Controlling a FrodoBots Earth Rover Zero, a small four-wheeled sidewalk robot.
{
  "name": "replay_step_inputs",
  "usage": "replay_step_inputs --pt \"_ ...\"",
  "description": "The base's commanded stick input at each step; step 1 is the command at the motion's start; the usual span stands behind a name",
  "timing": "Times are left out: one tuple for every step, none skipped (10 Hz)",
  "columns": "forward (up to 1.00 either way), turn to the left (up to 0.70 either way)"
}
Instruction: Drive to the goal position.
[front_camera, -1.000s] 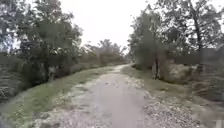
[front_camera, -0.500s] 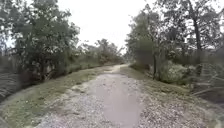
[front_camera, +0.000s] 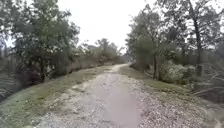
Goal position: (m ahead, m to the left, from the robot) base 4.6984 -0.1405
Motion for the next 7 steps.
replay_step_inputs --pt "0.70 0.00" --pt "0.70 0.00" --pt "0.70 0.00" --pt "0.70 0.00" --pt "0.70 0.00" --pt "0.70 0.00" --pt "0.70 0.00"
